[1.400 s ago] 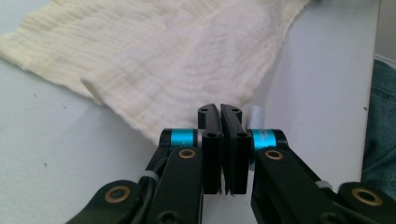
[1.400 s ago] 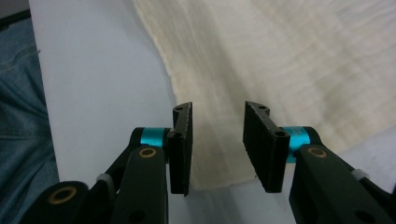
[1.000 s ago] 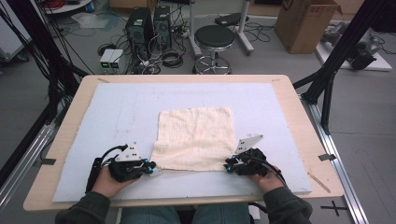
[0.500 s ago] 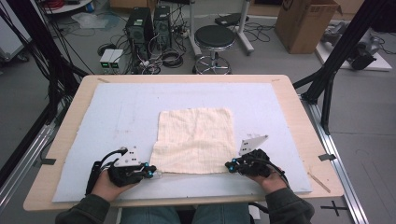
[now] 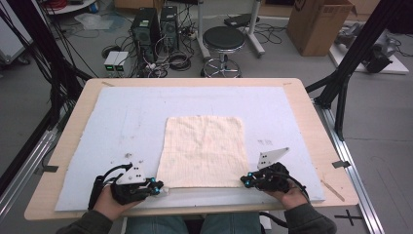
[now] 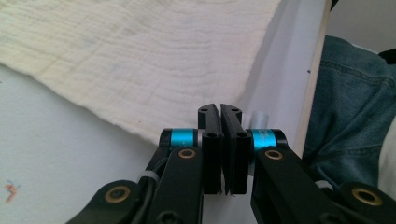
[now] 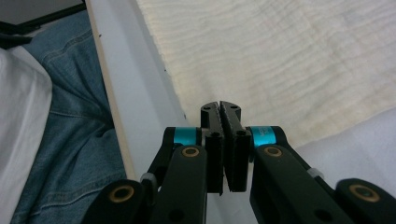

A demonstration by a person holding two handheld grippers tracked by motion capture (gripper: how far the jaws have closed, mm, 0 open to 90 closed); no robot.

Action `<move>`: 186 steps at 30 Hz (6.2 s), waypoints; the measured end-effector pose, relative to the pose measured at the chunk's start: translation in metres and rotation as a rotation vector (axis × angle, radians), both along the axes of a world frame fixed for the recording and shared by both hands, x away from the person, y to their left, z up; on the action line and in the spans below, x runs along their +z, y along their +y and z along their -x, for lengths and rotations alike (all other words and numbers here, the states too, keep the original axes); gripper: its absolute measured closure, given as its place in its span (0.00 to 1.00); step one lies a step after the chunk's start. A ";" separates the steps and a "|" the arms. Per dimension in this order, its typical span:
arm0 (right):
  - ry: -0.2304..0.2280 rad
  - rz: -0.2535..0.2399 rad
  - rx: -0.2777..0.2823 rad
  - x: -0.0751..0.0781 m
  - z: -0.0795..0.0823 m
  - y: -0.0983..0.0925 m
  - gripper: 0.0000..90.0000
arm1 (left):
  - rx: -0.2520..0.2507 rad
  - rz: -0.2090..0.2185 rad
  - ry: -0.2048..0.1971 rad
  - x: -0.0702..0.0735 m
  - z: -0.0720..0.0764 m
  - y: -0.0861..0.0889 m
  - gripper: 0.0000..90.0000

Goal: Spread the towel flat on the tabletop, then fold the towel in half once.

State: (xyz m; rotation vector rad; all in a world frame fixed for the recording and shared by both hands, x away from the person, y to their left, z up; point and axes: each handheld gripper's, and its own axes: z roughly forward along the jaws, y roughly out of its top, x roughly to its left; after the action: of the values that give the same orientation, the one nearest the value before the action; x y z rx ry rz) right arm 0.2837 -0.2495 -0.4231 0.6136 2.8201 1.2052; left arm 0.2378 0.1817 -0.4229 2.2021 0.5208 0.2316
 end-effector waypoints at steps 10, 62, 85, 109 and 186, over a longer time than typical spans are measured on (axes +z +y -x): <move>0.029 0.003 0.014 -0.005 0.002 -0.003 0.94 | -0.012 0.001 0.012 -0.002 0.010 -0.004 0.93; -0.019 -0.122 -0.181 0.002 -0.033 0.003 0.32 | 0.231 0.175 -0.036 0.007 -0.031 0.009 0.51; 0.006 -0.112 -0.193 0.003 -0.061 0.003 0.20 | 0.256 0.182 0.010 0.010 -0.057 0.013 0.50; 0.012 -0.071 -0.289 0.021 -0.135 0.005 0.24 | 0.364 0.209 0.066 0.026 -0.148 0.001 0.54; 0.035 -0.087 -0.406 0.028 -0.195 0.019 0.99 | 0.533 0.183 0.049 0.029 -0.202 0.006 0.97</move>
State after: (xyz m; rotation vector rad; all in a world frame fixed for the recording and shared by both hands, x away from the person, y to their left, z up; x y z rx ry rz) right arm 0.4791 -0.2306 -0.3950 1.1519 2.5001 1.2448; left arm 0.4401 0.1873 -0.3936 1.8597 1.1093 0.3927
